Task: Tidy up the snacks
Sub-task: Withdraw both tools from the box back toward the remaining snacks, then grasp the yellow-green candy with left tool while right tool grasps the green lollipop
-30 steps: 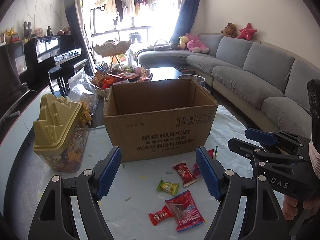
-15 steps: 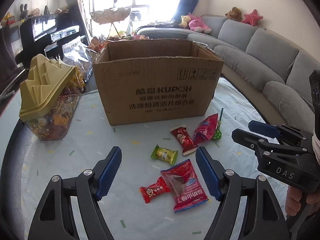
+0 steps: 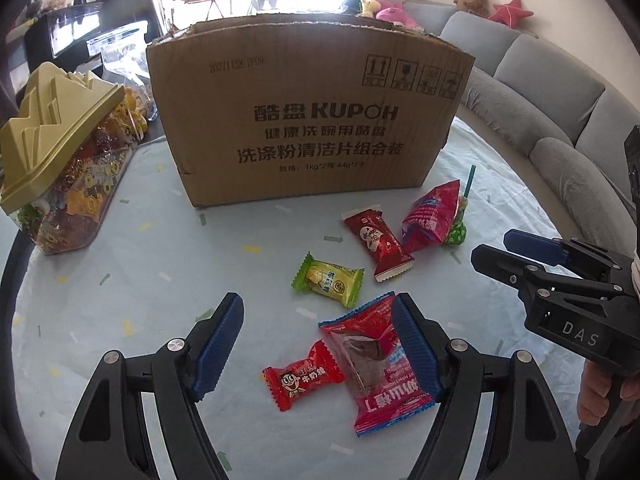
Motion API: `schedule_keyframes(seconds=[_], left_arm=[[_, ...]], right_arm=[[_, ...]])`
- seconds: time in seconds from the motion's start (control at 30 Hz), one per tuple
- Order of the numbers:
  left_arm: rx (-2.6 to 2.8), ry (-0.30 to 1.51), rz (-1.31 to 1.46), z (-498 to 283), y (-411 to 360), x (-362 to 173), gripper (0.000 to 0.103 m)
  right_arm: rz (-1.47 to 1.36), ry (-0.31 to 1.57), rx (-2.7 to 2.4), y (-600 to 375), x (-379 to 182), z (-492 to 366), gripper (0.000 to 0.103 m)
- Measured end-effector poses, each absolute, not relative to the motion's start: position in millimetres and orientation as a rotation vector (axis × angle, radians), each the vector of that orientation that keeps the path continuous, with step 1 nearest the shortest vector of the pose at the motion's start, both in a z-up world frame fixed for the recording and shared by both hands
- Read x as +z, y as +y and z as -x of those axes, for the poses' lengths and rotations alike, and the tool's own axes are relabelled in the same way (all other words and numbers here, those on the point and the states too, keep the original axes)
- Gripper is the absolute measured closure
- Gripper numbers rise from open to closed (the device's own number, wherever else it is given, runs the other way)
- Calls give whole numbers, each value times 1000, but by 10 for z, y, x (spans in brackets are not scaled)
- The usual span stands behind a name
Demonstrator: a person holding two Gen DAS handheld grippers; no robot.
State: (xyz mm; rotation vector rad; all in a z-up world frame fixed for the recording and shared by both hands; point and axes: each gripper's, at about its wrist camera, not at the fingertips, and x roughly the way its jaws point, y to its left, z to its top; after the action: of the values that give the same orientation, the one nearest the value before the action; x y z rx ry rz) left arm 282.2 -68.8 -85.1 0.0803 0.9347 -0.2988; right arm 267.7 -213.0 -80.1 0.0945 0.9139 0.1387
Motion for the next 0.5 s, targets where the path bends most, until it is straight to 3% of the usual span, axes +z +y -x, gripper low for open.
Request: schedule_keyframes(seconds=[0.5], left_arm=[[-299,988,-102,-3107,-742,-1109,33]], right_arm=[[-97,955,126,-2153,-1025,-2912,53]])
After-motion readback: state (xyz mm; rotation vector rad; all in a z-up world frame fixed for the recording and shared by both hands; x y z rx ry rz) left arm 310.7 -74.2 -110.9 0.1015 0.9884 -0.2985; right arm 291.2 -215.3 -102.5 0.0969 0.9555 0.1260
